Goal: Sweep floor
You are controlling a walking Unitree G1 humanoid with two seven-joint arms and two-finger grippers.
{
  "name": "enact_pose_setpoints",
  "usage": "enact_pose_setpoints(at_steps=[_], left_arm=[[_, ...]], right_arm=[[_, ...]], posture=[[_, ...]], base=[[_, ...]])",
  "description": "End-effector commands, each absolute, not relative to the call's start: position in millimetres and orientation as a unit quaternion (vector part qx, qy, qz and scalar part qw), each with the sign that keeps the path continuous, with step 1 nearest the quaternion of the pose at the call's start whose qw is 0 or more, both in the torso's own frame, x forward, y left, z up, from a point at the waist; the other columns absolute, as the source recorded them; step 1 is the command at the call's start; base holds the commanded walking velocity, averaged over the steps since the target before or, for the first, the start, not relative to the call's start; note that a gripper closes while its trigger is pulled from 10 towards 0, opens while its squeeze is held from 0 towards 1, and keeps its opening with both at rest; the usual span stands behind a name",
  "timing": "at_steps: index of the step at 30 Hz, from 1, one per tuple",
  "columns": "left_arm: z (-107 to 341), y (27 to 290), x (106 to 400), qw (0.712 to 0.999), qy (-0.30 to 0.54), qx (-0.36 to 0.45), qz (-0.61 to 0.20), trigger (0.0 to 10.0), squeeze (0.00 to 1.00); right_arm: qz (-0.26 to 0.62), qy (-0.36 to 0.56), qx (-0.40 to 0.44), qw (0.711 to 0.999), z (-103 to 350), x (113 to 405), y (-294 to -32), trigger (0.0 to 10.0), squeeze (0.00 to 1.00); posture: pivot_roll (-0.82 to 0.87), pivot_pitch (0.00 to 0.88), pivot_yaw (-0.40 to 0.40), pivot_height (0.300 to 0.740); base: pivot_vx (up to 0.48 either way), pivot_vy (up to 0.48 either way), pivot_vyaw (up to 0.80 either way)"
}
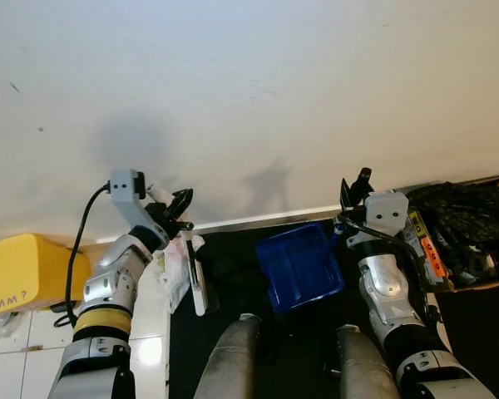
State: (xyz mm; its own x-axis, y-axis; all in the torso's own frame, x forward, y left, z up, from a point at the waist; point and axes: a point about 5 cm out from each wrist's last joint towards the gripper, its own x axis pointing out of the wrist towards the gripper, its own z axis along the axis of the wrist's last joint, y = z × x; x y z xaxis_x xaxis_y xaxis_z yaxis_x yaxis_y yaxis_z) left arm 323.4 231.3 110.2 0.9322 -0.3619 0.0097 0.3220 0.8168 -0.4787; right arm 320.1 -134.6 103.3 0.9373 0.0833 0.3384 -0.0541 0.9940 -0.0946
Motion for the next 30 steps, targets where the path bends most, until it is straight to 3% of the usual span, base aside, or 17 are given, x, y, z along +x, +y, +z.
enact_pose_setpoints(at_steps=[1, 3, 6, 8, 10, 13, 19, 30], left_arm=[[74, 229, 305, 0.921, 0.107, -0.338, -0.159, 10.0, 0.0], [77, 226, 305, 0.909, 0.098, -0.368, -0.166, 10.0, 0.0], [90, 209, 308, 0.867, 0.068, -0.451, -0.201, 10.0, 0.0], [90, 209, 308, 0.867, 0.068, -0.451, -0.201, 10.0, 0.0], [99, 189, 308, 0.84, 0.062, -0.486, -0.232, 10.0, 0.0], [105, 170, 306, 0.824, 0.067, -0.499, -0.259, 10.0, 0.0], [109, 152, 301, 0.804, 0.086, -0.514, -0.286, 10.0, 0.0], [118, 146, 291, 0.771, 0.077, -0.564, -0.284, 10.0, 0.0]], right_arm=[[0.032, -0.138, -0.035, 0.989, 87, 312, -134, 10.0, 0.0], [0.034, -0.137, -0.035, 0.989, 87, 312, -134, 10.0, 0.0], [0.038, -0.136, -0.033, 0.989, 87, 313, -131, 10.0, 0.0], [0.038, -0.136, -0.033, 0.989, 87, 313, -131, 10.0, 0.0], [0.041, -0.136, -0.031, 0.989, 88, 314, -128, 10.0, 0.0], [0.042, -0.137, -0.03, 0.989, 89, 314, -127, 10.0, 0.0], [0.04, -0.136, -0.028, 0.989, 88, 314, -128, 10.0, 0.0], [0.035, -0.135, -0.029, 0.99, 88, 314, -131, 10.0, 0.0]], posture=[[0.11, 0.426, 0.132, 0.74], [0.12, 0.425, 0.129, 0.74], [0.12, 0.421, 0.126, 0.74], [0.12, 0.421, 0.126, 0.74], [0.12, 0.415, 0.127, 0.74], [0.12, 0.409, 0.133, 0.74], [0.13, 0.403, 0.14, 0.74], [0.13, 0.412, 0.134, 0.74]], base=[[0.0, 0.0, 0.0], [0.0, 0.0, 0.0], [0.0, 0.0, 0.0], [0.0, 0.0, 0.0], [0.0, 0.0, 0.0], [0.0, 0.0, 0.0], [0.0, 0.0, 0.0], [0.0, 0.0, 0.0]])
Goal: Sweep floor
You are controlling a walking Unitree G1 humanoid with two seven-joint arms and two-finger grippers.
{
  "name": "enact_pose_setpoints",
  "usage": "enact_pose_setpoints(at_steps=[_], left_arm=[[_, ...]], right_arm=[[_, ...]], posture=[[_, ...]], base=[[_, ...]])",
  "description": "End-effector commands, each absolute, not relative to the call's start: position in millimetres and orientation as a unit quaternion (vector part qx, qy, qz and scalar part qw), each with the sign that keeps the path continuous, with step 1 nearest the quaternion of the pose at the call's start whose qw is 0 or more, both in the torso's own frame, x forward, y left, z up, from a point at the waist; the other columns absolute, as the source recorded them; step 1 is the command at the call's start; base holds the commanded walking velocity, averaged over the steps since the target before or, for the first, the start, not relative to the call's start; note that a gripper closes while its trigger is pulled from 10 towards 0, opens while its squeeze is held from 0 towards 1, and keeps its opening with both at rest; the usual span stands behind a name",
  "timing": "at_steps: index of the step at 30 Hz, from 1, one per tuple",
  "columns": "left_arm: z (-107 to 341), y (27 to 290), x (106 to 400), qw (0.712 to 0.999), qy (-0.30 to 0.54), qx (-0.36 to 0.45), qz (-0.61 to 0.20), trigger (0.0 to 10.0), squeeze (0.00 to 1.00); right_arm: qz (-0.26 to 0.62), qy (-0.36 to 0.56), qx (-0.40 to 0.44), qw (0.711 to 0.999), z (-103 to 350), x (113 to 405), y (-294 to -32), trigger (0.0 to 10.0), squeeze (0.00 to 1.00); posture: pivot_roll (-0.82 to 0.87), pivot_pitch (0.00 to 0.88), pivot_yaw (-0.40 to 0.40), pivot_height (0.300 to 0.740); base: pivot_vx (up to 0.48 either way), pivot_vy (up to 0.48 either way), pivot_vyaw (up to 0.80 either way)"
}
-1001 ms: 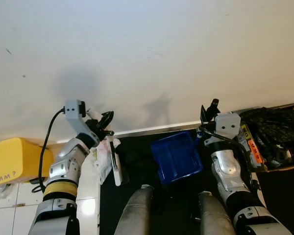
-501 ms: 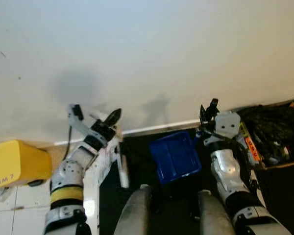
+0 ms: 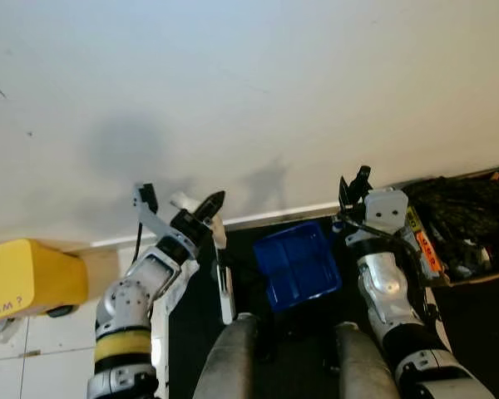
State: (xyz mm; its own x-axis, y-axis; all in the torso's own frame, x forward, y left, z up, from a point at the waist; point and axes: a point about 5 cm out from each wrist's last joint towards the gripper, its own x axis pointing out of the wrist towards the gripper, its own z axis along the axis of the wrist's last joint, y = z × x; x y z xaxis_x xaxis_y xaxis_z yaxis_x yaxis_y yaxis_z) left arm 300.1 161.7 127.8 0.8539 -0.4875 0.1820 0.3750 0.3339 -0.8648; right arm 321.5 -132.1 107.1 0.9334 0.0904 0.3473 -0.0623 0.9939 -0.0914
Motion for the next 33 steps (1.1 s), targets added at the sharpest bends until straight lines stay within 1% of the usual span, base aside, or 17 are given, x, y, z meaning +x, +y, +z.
enact_pose_setpoints(at_steps=[1, 4, 5, 7, 10, 13, 15, 16, 17, 18, 19, 20, 21, 22, 24, 29, 33], left_arm=[[118, 146, 291, 0.771, 0.077, -0.564, -0.284, 10.0, 0.0], [121, 140, 289, 0.763, 0.08, -0.57, -0.296, 10.0, 0.0], [127, 129, 284, 0.746, 0.092, -0.571, -0.33, 10.0, 0.0], [127, 129, 284, 0.746, 0.092, -0.571, -0.33, 10.0, 0.0], [130, 120, 280, 0.734, 0.105, -0.57, -0.355, 10.0, 0.0], [132, 117, 281, 0.733, 0.105, -0.571, -0.355, 10.0, 0.0], [137, 121, 283, 0.757, 0.099, -0.535, -0.361, 10.0, 0.0], [137, 121, 283, 0.757, 0.099, -0.535, -0.361, 10.0, 0.0], [143, 128, 283, 0.79, 0.094, -0.477, -0.373, 10.0, 0.0], [146, 131, 284, 0.806, 0.09, -0.447, -0.378, 10.0, 0.0], [151, 138, 285, 0.83, 0.082, -0.397, -0.383, 10.0, 0.0], [151, 138, 285, 0.83, 0.082, -0.397, -0.383, 10.0, 0.0], [167, 156, 291, 0.867, 0.057, -0.316, -0.381, 10.0, 0.0], [167, 156, 291, 0.867, 0.057, -0.316, -0.381, 10.0, 0.0], [193, 182, 301, 0.897, 0.016, -0.25, -0.364, 10.0, 0.0], [213, 207, 309, 0.919, -0.009, -0.19, -0.346, 10.0, 0.0], [204, 218, 312, 0.928, 0.009, -0.172, -0.329, 10.0, 0.0]], right_arm=[[0.035, -0.135, -0.029, 0.99, 88, 314, -131, 10.0, 0.0], [0.036, -0.134, -0.028, 0.99, 87, 314, -130, 10.0, 0.0], [0.038, -0.134, -0.027, 0.99, 88, 314, -129, 10.0, 0.0], [0.038, -0.134, -0.027, 0.99, 88, 314, -129, 10.0, 0.0], [0.038, -0.134, -0.027, 0.99, 88, 314, -129, 10.0, 0.0], [0.037, -0.135, -0.026, 0.99, 88, 314, -130, 10.0, 0.0], [0.029, -0.132, -0.014, 0.991, 88, 315, -131, 10.0, 0.0], [0.029, -0.132, -0.014, 0.991, 88, 315, -131, 10.0, 0.0], [0.027, -0.132, -0.004, 0.991, 89, 315, -130, 10.0, 0.0], [0.026, -0.133, 0.001, 0.991, 89, 316, -130, 10.0, 0.0], [0.02, -0.133, 0.018, 0.991, 91, 317, -130, 10.0, 0.0], [0.02, -0.133, 0.018, 0.991, 91, 317, -130, 10.0, 0.0], [0.006, -0.134, 0.047, 0.99, 94, 320, -129, 10.0, 0.0], [0.006, -0.134, 0.047, 0.99, 94, 320, -129, 10.0, 0.0], [-0.01, -0.139, 0.073, 0.988, 100, 325, -127, 10.0, 0.0], [-0.011, -0.142, 0.07, 0.987, 102, 326, -128, 10.0, 0.0], [-0.005, -0.142, 0.062, 0.988, 101, 326, -128, 10.0, 0.0]], posture=[[0.13, 0.412, 0.134, 0.74], [0.13, 0.414, 0.132, 0.74], [0.13, 0.418, 0.128, 0.74], [0.13, 0.418, 0.128, 0.74], [0.13, 0.419, 0.128, 0.74], [0.13, 0.418, 0.129, 0.74], [0.14, 0.417, 0.133, 0.74], [0.14, 0.417, 0.133, 0.74], [0.14, 0.418, 0.136, 0.74], [0.14, 0.418, 0.136, 0.74], [0.14, 0.418, 0.139, 0.74], [0.14, 0.418, 0.139, 0.74], [0.15, 0.419, 0.145, 0.74], [0.15, 0.419, 0.145, 0.74], [0.16, 0.419, 0.147, 0.74], [0.17, 0.419, 0.148, 0.74], [0.17, 0.421, 0.142, 0.74]], base=[[0.0, 0.0, 0.0], [0.0, 0.0, 0.0], [0.0, 0.0, 0.0], [0.0, 0.0, 0.0], [0.0, 0.0, 0.0], [0.0, 0.0, 0.0], [0.0, 0.0, 0.0], [0.0, 0.0, 0.0], [0.0, 0.0, 0.0], [0.0, 0.0, 0.0], [0.0, 0.0, 0.0], [0.0, 0.0, 0.0], [0.0, 0.0, 0.0], [0.0, 0.0, 0.0], [0.0, 0.0, 0.0], [0.0, 0.0, 0.0], [0.0, 0.0, 0.0]])
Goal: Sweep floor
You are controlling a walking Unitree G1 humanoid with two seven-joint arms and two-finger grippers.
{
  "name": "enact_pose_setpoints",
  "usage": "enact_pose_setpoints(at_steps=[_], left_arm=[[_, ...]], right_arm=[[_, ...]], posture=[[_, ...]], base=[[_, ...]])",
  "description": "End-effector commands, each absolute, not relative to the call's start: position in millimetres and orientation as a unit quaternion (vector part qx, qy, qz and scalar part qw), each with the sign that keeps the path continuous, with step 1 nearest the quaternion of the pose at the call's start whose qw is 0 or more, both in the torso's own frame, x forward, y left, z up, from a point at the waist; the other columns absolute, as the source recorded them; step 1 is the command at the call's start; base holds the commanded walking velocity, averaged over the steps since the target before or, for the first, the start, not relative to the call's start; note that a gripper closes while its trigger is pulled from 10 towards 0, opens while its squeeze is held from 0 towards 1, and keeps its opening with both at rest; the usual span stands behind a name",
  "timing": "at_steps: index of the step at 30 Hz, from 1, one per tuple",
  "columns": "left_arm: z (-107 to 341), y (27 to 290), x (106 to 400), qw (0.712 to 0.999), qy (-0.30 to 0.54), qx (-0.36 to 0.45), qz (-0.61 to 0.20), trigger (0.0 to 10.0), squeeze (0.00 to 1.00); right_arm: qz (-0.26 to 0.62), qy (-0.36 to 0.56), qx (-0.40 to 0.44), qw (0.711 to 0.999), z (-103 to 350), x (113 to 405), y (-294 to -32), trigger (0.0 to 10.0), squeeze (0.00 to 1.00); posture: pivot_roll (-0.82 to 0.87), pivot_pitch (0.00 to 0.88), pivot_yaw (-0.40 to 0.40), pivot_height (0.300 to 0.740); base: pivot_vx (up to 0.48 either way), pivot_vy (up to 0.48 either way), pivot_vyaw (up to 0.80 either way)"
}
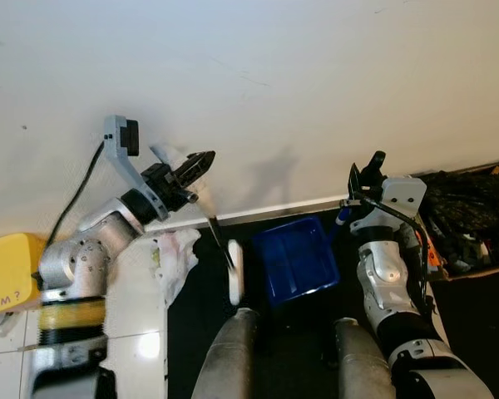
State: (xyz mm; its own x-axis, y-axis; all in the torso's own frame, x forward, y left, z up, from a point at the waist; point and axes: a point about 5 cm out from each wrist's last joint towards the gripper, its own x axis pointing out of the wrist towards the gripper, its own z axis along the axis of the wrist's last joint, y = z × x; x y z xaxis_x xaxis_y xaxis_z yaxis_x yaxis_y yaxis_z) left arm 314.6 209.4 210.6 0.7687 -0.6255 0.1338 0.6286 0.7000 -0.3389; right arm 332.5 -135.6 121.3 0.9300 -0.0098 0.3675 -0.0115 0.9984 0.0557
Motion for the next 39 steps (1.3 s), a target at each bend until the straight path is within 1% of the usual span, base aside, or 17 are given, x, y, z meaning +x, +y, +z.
enact_pose_setpoints(at_steps=[1, 3, 5, 6, 8, 11, 13, 17, 20, 21, 22, 25, 29, 30, 33, 37, 39], left_arm=[[182, 224, 313, 0.935, 0.038, -0.17, -0.31, 10.0, 0.0], [182, 224, 313, 0.935, 0.038, -0.17, -0.31, 10.0, 0.0], [159, 228, 311, 0.945, 0.066, -0.137, -0.291, 10.0, 0.0], [159, 228, 311, 0.945, 0.066, -0.137, -0.291, 10.0, 0.0], [161, 232, 314, 0.957, 0.051, -0.111, -0.262, 10.0, 0.0], [167, 237, 317, 0.964, 0.038, -0.105, -0.243, 10.0, 0.0], [174, 240, 319, 0.965, 0.024, -0.086, -0.246, 10.0, 0.0], [176, 239, 322, 0.961, 0.015, -0.111, -0.254, 10.0, 0.0], [164, 233, 321, 0.953, 0.027, -0.145, -0.264, 10.0, 0.0], [148, 227, 319, 0.948, 0.047, -0.177, -0.261, 10.0, 0.0], [144, 226, 318, 0.947, 0.052, -0.184, -0.259, 10.0, 0.0], [135, 211, 316, 0.95, 0.085, -0.162, -0.253, 10.0, 0.0], [135, 202, 313, 0.948, 0.098, -0.153, -0.263, 10.0, 0.0], [136, 198, 311, 0.944, 0.101, -0.17, -0.264, 10.0, 0.0], [132, 200, 310, 0.941, 0.103, -0.196, -0.256, 10.0, 0.0], [115, 204, 306, 0.937, 0.113, -0.215, -0.253, 10.0, 0.0], [99, 208, 303, 0.936, 0.129, -0.223, -0.239, 10.0, 0.0]], right_arm=[[-0.002, -0.144, 0.067, 0.987, 101, 325, -127, 10.0, 0.0], [-0.002, -0.144, 0.067, 0.987, 101, 325, -127, 10.0, 0.0], [0.009, -0.15, 0.076, 0.986, 103, 325, -121, 10.0, 0.0], [0.009, -0.15, 0.076, 0.986, 103, 325, -121, 10.0, 0.0], [0.025, -0.158, 0.082, 0.984, 108, 325, -113, 10.0, 0.0], [0.032, -0.161, 0.084, 0.983, 110, 326, -108, 10.0, 0.0], [0.036, -0.16, 0.084, 0.983, 111, 327, -103, 10.0, 0.0], [0.04, -0.158, 0.078, 0.983, 111, 329, -101, 10.0, 0.0], [0.038, -0.152, 0.077, 0.985, 108, 328, -102, 10.0, 0.0], [0.041, -0.145, 0.06, 0.987, 104, 327, -103, 10.0, 0.0], [0.041, -0.144, 0.055, 0.987, 103, 326, -104, 10.0, 0.0], [0.035, -0.143, 0.052, 0.988, 101, 323, -109, 10.0, 0.0], [0.024, -0.141, 0.057, 0.988, 99, 322, -115, 10.0, 0.0], [0.014, -0.137, 0.061, 0.989, 97, 321, -120, 10.0, 0.0], [0.012, -0.136, 0.061, 0.989, 96, 321, -122, 10.0, 0.0], [0.014, -0.136, 0.057, 0.989, 97, 322, -121, 10.0, 0.0], [0.013, -0.137, 0.054, 0.989, 97, 322, -121, 10.0, 0.0]], posture=[[0.17, 0.422, 0.143, 0.74], [0.17, 0.422, 0.143, 0.74], [0.14, 0.429, 0.144, 0.74], [0.14, 0.429, 0.144, 0.74], [0.15, 0.429, 0.143, 0.74], [0.15, 0.429, 0.143, 0.74], [0.16, 0.428, 0.14, 0.74], [0.17, 0.426, 0.136, 0.74], [0.17, 0.427, 0.134, 0.74], [0.16, 0.425, 0.132, 0.74], [0.16, 0.425, 0.132, 0.74], [0.14, 0.421, 0.133, 0.74], [0.14, 0.415, 0.134, 0.74], [0.14, 0.411, 0.135, 0.74], [0.14, 0.407, 0.135, 0.74], [0.14, 0.406, 0.135, 0.74], [0.13, 0.408, 0.131, 0.74]], base=[[0.0, 0.0, 0.0], [0.0, 0.0, 0.0], [0.0, 0.0, 0.0], [0.0, 0.0, 0.0], [0.0, 0.0, 0.0], [0.0, 0.0, 0.0], [0.0, 0.0, 0.0], [0.0, 0.0, 0.0], [0.0, 0.0, 0.0], [0.0, 0.0, 0.0], [0.0, 0.0, 0.0], [0.0, 0.0, 0.0], [0.0, 0.0, 0.0], [0.0, 0.0, 0.0], [0.0, 0.0, 0.0], [0.0, 0.0, 0.0], [0.0, 0.0, 0.0]])
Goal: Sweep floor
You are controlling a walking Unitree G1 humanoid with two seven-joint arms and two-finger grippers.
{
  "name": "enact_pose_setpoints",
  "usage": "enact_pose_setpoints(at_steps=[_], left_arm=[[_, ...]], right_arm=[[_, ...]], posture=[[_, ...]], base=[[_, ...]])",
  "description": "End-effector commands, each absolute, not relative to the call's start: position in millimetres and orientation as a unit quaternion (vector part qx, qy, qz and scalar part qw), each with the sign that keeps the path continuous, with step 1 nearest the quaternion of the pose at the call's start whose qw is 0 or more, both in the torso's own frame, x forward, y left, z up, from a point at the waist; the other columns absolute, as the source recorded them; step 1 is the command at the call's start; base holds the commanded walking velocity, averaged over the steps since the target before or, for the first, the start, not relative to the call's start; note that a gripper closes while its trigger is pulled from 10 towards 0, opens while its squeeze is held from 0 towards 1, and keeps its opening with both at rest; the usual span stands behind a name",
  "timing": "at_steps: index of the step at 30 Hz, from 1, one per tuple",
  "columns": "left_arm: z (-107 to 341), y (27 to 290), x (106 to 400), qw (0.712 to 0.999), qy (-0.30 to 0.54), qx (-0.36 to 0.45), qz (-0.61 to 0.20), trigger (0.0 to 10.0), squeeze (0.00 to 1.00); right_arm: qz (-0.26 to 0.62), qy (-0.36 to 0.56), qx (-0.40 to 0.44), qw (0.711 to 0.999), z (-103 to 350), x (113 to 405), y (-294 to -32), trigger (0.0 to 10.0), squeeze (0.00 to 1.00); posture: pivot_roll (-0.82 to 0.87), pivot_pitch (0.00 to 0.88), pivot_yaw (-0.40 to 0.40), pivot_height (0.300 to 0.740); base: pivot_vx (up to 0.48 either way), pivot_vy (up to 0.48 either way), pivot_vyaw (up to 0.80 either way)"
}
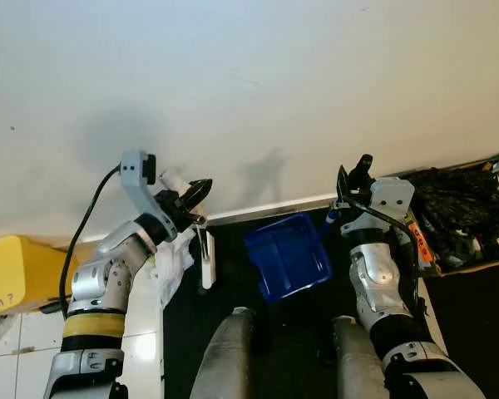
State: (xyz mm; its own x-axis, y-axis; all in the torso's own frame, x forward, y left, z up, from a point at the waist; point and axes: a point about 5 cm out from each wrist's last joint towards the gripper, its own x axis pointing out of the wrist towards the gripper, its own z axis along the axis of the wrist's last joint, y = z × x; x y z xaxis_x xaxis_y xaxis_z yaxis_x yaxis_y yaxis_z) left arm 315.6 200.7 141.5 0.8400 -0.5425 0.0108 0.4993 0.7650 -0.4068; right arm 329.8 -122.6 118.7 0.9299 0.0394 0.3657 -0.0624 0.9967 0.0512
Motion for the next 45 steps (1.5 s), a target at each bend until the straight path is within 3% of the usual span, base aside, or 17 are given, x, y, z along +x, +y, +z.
enact_pose_setpoints(at_steps=[1, 6, 11, 14, 15, 16, 19, 21, 33, 38, 40, 42, 43, 45], left_arm=[[95, 209, 302, 0.937, 0.132, -0.224, -0.233, 10.0, 0.0], [86, 201, 302, 0.902, 0.137, -0.345, -0.221, 10.0, 0.0], [88, 196, 302, 0.883, 0.127, -0.39, -0.229, 10.0, 0.0], [96, 192, 304, 0.829, 0.089, -0.495, -0.245, 10.0, 0.0], [96, 192, 304, 0.829, 0.089, -0.495, -0.245, 10.0, 0.0], [98, 189, 304, 0.812, 0.077, -0.52, -0.255, 10.0, 0.0], [101, 185, 303, 0.798, 0.068, -0.537, -0.266, 10.0, 0.0], [115, 163, 299, 0.759, 0.041, -0.578, -0.297, 10.0, 0.0], [133, 127, 284, 0.696, 0.064, -0.614, -0.366, 10.0, 0.0], [138, 122, 282, 0.694, 0.063, -0.614, -0.371, 10.0, 0.0], [144, 123, 283, 0.714, 0.065, -0.588, -0.375, 10.0, 0.0], [150, 128, 284, 0.787, 0.091, -0.485, -0.371, 10.0, 0.0], [150, 128, 284, 0.787, 0.091, -0.485, -0.371, 10.0, 0.0], [158, 140, 286, 0.855, 0.115, -0.362, -0.353, 10.0, 0.0]], right_arm=[[0.013, -0.137, 0.053, 0.989, 97, 322, -122, 10.0, 0.0], [0.017, -0.136, 0.051, 0.989, 95, 319, -122, 10.0, 0.0], [0.018, -0.135, 0.051, 0.989, 95, 319, -122, 10.0, 0.0], [0.017, -0.137, 0.05, 0.989, 96, 319, -124, 10.0, 0.0], [0.017, -0.137, 0.05, 0.989, 96, 319, -124, 10.0, 0.0], [0.016, -0.137, 0.05, 0.989, 96, 320, -125, 10.0, 0.0], [0.014, -0.138, 0.05, 0.989, 97, 320, -126, 10.0, 0.0], [0.01, -0.14, 0.05, 0.989, 98, 321, -129, 10.0, 0.0], [0.01, -0.14, 0.053, 0.989, 101, 324, -128, 10.0, 0.0], [0.009, -0.139, 0.054, 0.989, 101, 324, -128, 10.0, 0.0], [0.009, -0.138, 0.053, 0.989, 100, 324, -129, 10.0, 0.0], [0.007, -0.138, 0.052, 0.989, 100, 324, -130, 10.0, 0.0], [0.007, -0.138, 0.052, 0.989, 100, 324, -130, 10.0, 0.0], [0.004, -0.137, 0.048, 0.989, 101, 324, -133, 10.0, 0.0]], posture=[[0.12, 0.412, 0.126, 0.74], [0.11, 0.419, 0.118, 0.74], [0.11, 0.423, 0.114, 0.74], [0.1, 0.426, 0.113, 0.74], [0.1, 0.426, 0.113, 0.74], [0.1, 0.426, 0.113, 0.74], [0.1, 0.427, 0.113, 0.74], [0.1, 0.433, 0.108, 0.74], [0.1, 0.434, 0.108, 0.74], [0.11, 0.426, 0.111, 0.74], [0.11, 0.417, 0.115, 0.74], [0.12, 0.403, 0.122, 0.74], [0.12, 0.403, 0.122, 0.74], [0.15, 0.386, 0.129, 0.74]], base=[[0.0, 0.0, 0.0], [0.0, 0.0, 0.0], [0.0, 0.0, 0.0], [0.0, 0.0, 0.0], [0.0, 0.0, 0.0], [0.0, 0.0, 0.0], [0.0, 0.0, 0.0], [0.0, 0.0, 0.0], [0.0, 0.0, 0.0], [0.0, 0.0, 0.0], [0.0, 0.0, 0.0], [0.0, 0.0, 0.0], [0.0, 0.0, 0.0], [0.0, 0.0, 0.0]])
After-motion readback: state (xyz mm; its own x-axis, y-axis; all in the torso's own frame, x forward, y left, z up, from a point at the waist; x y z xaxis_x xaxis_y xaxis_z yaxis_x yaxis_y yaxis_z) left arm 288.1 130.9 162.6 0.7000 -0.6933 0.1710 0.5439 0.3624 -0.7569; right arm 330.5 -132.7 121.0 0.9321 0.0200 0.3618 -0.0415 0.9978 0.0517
